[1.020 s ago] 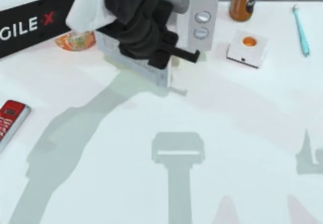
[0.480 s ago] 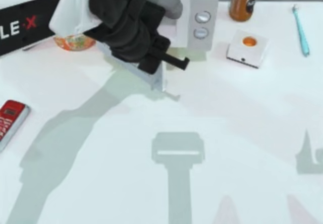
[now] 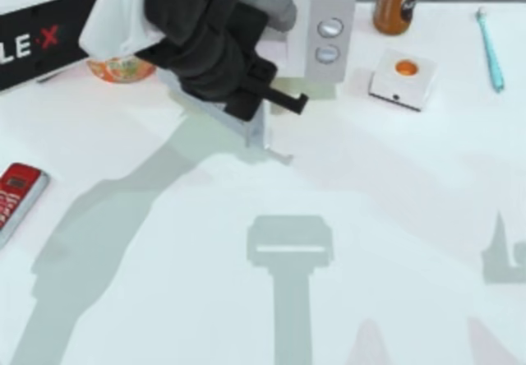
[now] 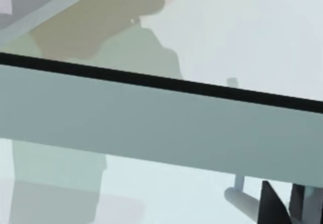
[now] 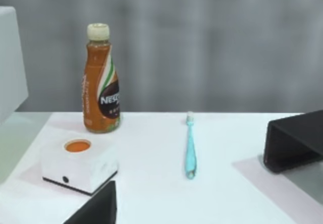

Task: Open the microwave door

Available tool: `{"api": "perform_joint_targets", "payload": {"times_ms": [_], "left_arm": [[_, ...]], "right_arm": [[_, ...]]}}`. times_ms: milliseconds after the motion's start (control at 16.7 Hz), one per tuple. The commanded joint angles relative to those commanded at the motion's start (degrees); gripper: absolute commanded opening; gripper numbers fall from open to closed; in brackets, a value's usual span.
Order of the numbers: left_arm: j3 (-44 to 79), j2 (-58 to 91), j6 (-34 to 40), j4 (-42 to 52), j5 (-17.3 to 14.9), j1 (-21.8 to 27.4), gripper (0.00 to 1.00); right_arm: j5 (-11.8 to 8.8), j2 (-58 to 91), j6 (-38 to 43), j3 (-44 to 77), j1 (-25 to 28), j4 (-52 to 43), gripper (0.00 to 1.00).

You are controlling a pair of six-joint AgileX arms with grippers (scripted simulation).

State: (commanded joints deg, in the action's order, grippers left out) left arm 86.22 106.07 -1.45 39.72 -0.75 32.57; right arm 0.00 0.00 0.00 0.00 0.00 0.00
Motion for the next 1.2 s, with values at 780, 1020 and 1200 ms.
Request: {"api": "perform_joint_targets", "payload": {"times_ms": [780,1020,1200], "left_arm": [[-0.1,0.1,0.2,0.0,-0.4,0.3,0.00],[-2.0,-1.5,-3.0,-0.2,-2.0,-1.0,0.00],[-3.9,-3.2,-7.1,-0.4,-4.0,-2.3,0.00]], "right_arm": [[0.0,0.0,0.0,0.0,0.0,0.0,1.00],[0.0,0.0,0.0,0.0,0.0,0.0,1.00],[0.0,0.0,0.0,0.0,0.0,0.0,1.00]]}}
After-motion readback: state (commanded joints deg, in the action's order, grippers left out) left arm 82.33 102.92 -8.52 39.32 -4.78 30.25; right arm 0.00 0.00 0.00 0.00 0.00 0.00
